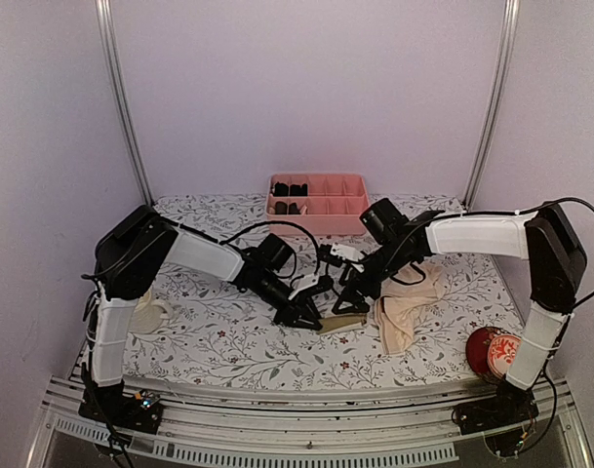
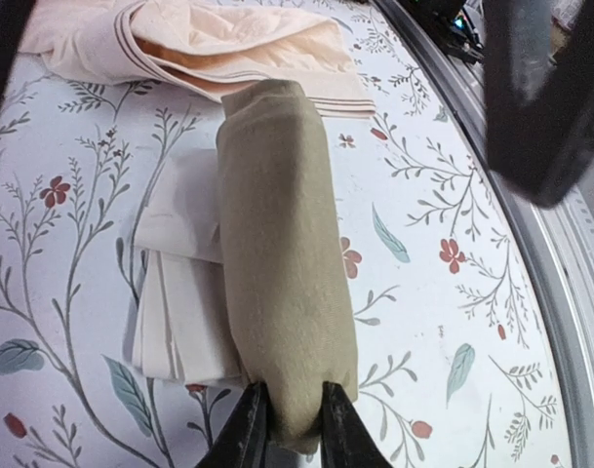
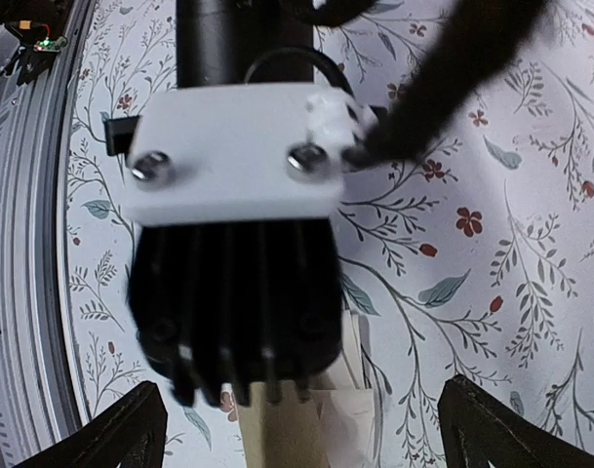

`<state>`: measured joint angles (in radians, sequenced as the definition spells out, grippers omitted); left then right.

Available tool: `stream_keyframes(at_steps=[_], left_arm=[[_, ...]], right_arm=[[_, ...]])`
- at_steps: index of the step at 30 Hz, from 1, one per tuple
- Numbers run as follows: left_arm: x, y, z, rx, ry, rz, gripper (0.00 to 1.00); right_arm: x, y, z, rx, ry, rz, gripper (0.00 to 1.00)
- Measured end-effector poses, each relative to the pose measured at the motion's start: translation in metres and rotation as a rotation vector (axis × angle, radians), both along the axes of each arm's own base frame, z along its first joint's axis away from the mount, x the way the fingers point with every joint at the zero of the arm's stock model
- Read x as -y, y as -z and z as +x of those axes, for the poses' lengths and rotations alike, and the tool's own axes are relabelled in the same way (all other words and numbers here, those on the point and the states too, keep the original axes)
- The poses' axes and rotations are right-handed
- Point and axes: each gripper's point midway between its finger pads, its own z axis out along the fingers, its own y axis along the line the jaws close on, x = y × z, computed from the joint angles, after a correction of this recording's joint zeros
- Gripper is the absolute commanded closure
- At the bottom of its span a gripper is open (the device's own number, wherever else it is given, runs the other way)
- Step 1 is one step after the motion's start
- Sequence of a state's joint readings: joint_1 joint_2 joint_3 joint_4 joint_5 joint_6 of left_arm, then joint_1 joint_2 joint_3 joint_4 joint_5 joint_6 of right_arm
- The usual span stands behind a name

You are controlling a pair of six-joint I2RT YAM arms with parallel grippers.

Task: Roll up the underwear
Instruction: Pick up the underwear from the center of the board.

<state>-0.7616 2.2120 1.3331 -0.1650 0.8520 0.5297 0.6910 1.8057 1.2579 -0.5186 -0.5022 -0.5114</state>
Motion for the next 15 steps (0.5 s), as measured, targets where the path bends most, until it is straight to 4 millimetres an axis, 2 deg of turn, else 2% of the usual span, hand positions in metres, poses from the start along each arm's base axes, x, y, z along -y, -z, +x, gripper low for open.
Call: stream_keyframes(at_steps=[4, 10, 15], left_arm=[[0.0, 0.0, 0.0, 0.003, -0.003, 0.007, 0.79], [0.003, 0.0, -0.003, 0.027, -0.003, 0.026, 0.78], [0.004, 0.0, -0.004, 0.064, -0.012, 0.05, 0.77]], right_arm=[[0.011, 0.02, 0.003, -0.106, 0.033, -0.007, 0.01], [0.02, 0.028, 0.006, -0.201, 0.077, 0.009, 0.01], [0.023, 0.051, 0.001, -0.294, 0.103, -0.03, 0.01]])
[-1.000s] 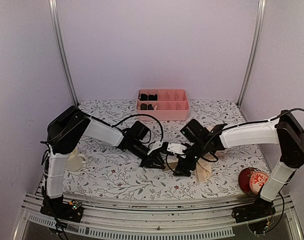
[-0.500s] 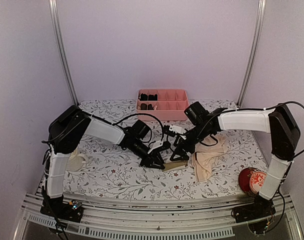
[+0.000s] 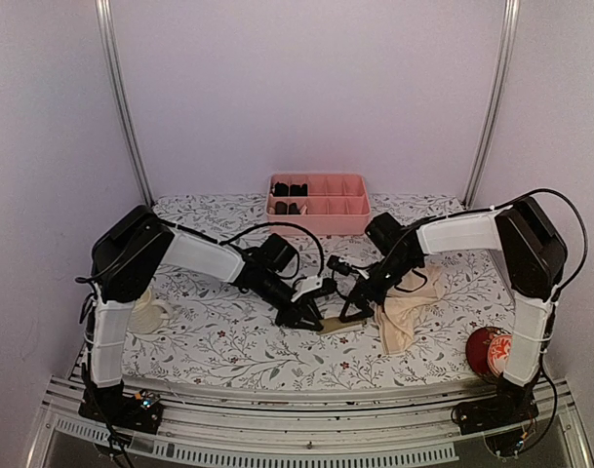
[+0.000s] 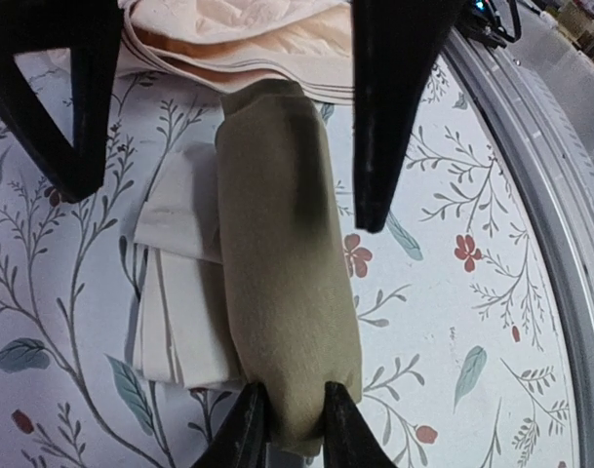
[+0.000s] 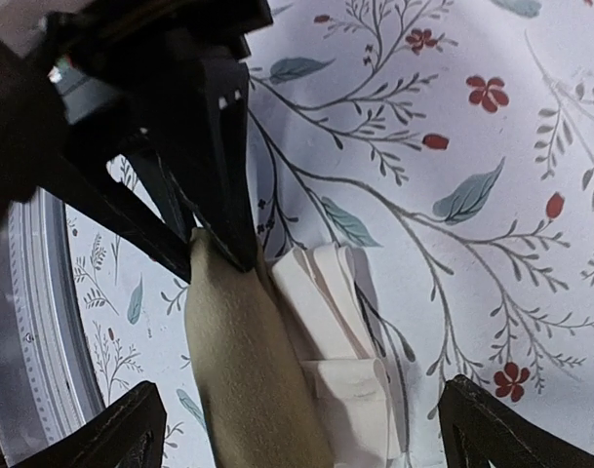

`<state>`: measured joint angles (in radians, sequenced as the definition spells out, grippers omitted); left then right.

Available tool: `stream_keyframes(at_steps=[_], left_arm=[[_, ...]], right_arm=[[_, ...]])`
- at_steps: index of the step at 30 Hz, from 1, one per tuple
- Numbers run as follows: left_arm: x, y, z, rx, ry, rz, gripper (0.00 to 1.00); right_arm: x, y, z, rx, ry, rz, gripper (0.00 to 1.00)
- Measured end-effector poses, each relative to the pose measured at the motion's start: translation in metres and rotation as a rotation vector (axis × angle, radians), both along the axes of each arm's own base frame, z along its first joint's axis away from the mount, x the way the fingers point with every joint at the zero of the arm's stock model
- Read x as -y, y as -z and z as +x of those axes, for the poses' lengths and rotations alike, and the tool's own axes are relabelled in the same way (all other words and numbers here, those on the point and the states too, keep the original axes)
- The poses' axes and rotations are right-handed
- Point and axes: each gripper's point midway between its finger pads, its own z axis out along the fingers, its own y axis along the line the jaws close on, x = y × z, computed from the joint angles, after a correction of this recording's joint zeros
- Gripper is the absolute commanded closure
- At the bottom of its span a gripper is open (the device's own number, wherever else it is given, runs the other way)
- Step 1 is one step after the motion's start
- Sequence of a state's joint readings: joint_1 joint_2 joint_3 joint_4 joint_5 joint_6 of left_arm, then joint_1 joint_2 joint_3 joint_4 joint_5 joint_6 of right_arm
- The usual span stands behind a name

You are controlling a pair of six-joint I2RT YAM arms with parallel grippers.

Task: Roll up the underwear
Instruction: Pick up the underwear from the center of the board.

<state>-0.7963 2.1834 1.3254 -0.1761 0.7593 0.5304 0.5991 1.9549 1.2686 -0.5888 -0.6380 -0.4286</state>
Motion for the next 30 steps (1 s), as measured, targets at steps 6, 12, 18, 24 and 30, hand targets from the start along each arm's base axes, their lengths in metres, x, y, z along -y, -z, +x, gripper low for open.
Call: stream_keyframes(at_steps=[6, 12, 18, 24, 30], left_arm=[[0.002, 0.0, 0.0, 0.043, -0.009, 0.019, 0.77], [0.006, -0.001, -0.002, 0.101, -0.014, 0.03, 0.77], [0.009, -0.001, -0.001, 0.135, -0.017, 0.031, 0.77], [0.01, -0.001, 0.0, 0.149, -0.018, 0.03, 0.77], [0.01, -0.001, 0.0, 0.156, -0.02, 0.027, 0.77]], right_arm=[[0.001, 0.013, -0.007, -0.078, 0.007, -0.022, 0.14], [-0.006, 0.016, -0.006, -0.137, 0.003, -0.012, 0.31], [-0.005, 0.019, -0.016, -0.205, -0.013, -0.013, 0.39], [-0.004, 0.019, -0.031, -0.24, -0.041, -0.032, 0.5], [-0.004, 0.024, -0.037, -0.253, -0.059, -0.053, 0.79]])
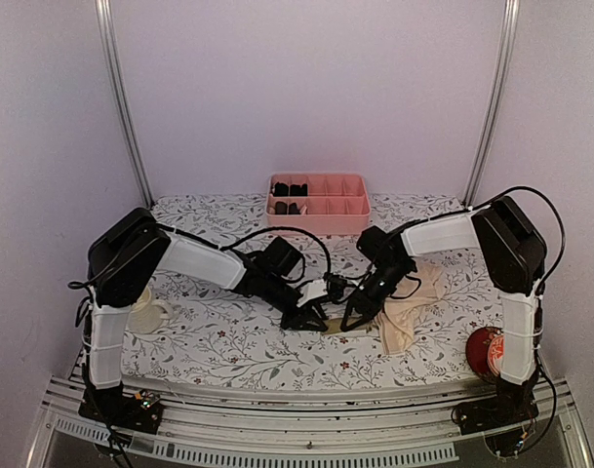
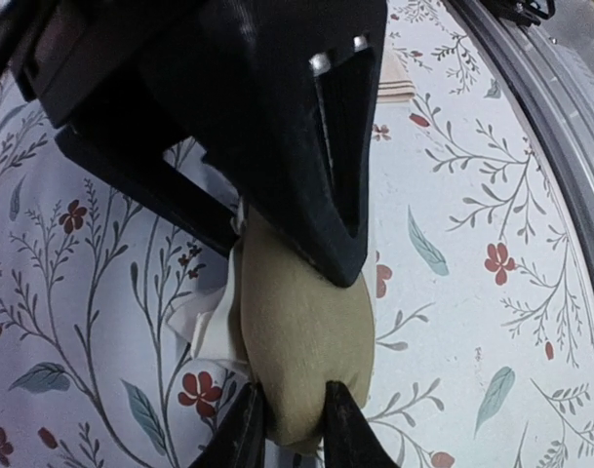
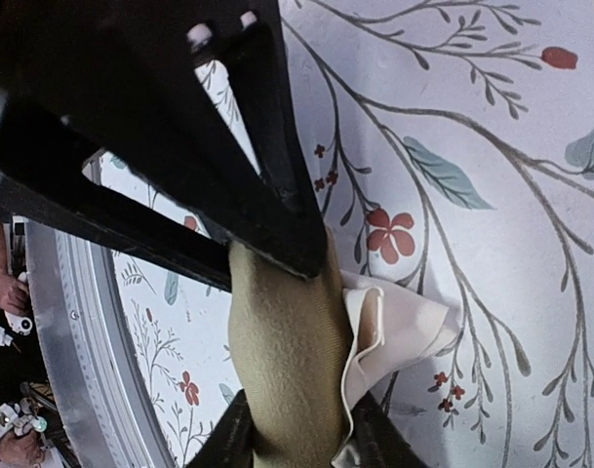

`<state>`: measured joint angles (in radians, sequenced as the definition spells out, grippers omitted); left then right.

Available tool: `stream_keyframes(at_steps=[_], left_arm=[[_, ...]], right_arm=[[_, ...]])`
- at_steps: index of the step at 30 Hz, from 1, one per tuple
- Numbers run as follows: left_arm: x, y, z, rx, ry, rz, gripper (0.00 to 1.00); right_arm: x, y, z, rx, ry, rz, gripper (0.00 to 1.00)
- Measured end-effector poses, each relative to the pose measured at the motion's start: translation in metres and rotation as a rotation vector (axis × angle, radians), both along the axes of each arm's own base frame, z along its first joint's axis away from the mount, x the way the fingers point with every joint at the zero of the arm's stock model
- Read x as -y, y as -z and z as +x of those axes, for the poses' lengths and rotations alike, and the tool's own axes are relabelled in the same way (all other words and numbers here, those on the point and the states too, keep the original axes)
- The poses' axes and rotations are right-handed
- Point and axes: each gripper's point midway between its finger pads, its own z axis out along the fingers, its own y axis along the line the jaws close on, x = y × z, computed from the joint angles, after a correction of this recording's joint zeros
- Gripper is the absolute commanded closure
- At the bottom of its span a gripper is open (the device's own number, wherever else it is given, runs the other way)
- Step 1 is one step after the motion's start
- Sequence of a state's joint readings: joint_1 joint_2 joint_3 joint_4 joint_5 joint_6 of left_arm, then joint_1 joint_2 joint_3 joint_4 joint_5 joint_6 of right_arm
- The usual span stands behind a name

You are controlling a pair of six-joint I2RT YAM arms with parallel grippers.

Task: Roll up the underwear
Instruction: Pick up the underwear from the center of the board.

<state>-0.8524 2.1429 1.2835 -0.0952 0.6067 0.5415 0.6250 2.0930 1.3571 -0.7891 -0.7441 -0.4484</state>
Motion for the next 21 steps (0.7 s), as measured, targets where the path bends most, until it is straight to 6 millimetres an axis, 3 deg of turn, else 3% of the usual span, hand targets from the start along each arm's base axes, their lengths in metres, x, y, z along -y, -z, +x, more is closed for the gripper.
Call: stream_keyframes(at_steps=[2, 6, 11, 15, 16, 18, 21], left_arm=[[0.0, 0.0, 0.0, 0.006, 0.001, -0.001, 0.76], [0.0, 0.0, 0.001, 0.023, -0.004, -0.002, 0.68], [-0.005, -0.001, 0.007, 0.067, -0.046, 0.009, 0.35], [-0.024, -0.001, 0.009, 0.089, -0.098, 0.06, 0.08], [-0.029, -0.004, 0.01, 0.095, -0.11, 0.068, 0.03], [-0.039, -0.018, 0.016, 0.117, -0.137, 0.068, 0.01], [-0.053, -0.053, 0.042, 0.185, -0.21, 0.032, 0.01]], right_arm=[[0.0, 0.002, -0.002, -0.012, 0.003, -0.006, 0.93], [0.0, 0.0, -0.001, -0.022, 0.013, -0.014, 0.97], [0.0, 0.0, 0.0, -0.023, 0.023, -0.023, 0.97], [0.002, -0.002, 0.003, 0.025, 0.051, -0.052, 0.98], [0.004, -0.004, 0.006, 0.054, 0.061, -0.06, 0.98], [0.007, -0.013, 0.009, 0.109, 0.079, -0.068, 0.98], [0.012, -0.039, 0.022, 0.243, 0.135, -0.057, 0.98]])
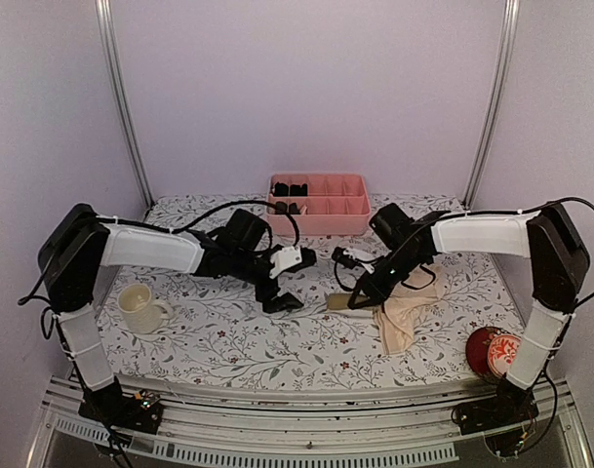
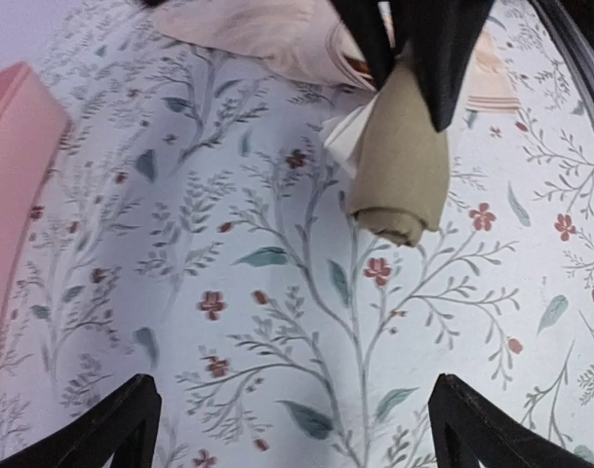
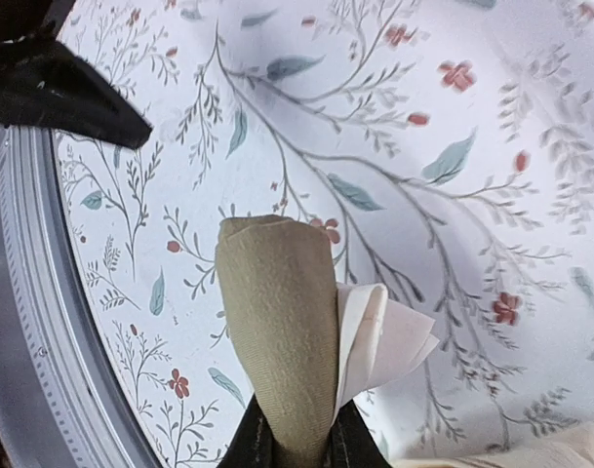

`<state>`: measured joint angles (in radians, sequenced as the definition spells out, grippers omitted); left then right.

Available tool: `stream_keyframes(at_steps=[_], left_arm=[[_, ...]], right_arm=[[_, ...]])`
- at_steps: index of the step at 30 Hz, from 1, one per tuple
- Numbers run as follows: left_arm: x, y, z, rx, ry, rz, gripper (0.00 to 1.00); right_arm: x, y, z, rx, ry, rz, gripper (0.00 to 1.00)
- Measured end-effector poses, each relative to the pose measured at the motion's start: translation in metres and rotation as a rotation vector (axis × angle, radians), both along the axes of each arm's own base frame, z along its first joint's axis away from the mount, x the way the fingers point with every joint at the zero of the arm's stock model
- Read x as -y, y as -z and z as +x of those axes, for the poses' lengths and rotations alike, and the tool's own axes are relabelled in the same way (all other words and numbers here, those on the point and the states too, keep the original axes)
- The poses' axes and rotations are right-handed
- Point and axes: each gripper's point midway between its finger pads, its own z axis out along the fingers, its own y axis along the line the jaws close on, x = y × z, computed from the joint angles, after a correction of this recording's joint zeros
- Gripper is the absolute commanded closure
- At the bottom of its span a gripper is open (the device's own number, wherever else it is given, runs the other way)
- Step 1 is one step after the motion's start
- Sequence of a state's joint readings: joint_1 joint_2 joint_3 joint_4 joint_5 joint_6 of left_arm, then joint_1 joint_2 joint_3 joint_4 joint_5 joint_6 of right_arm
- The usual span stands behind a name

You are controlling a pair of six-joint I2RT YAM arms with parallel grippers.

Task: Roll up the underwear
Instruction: Pick up the underwear from the center of the board, then move the storage box to the center of the board.

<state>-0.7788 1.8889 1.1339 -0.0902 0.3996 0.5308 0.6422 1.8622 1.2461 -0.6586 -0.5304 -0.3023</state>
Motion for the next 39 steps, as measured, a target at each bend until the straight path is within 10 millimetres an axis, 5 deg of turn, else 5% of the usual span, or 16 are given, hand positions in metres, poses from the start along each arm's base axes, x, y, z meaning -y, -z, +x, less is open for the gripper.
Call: stream_keyframes(at_steps=[5, 9, 13, 17, 23, 30, 39], left_arm=[[-0.03, -0.05, 0.063, 0.144, -0.133, -0.039, 0.01], [-0.047, -0.068, 0.113, 0.211, -0.206, -0.017, 0.02], [-0.052, -0.07, 0.165, 0.237, -0.243, 0.006, 0.02], [-0.063, -0.052, 0.208, 0.234, -0.266, 0.059, 0.02], [-0.075, -0.018, 0.237, 0.256, -0.263, 0.186, 0.01], [-0.068, -0.014, 0.269, 0.365, -0.232, 0.239, 0.02], [-0.07, 0.011, 0.279, 0.394, -0.18, 0.328, 0.14]], right_arm=[[0.014, -0.055, 0.023, 0.258, 0.135, 0.047, 0.98], [0.04, -0.073, 0.035, 0.409, 0.294, 0.037, 0.98], [0.068, -0.071, 0.038, 0.495, 0.43, 0.002, 0.98], [0.094, -0.075, 0.034, 0.587, 0.531, -0.005, 0.98], [0.105, -0.09, 0.032, 0.67, 0.582, 0.051, 0.98], [0.101, -0.082, 0.037, 0.667, 0.581, 0.052, 0.98], [0.098, -0.079, 0.04, 0.669, 0.579, 0.055, 0.98]])
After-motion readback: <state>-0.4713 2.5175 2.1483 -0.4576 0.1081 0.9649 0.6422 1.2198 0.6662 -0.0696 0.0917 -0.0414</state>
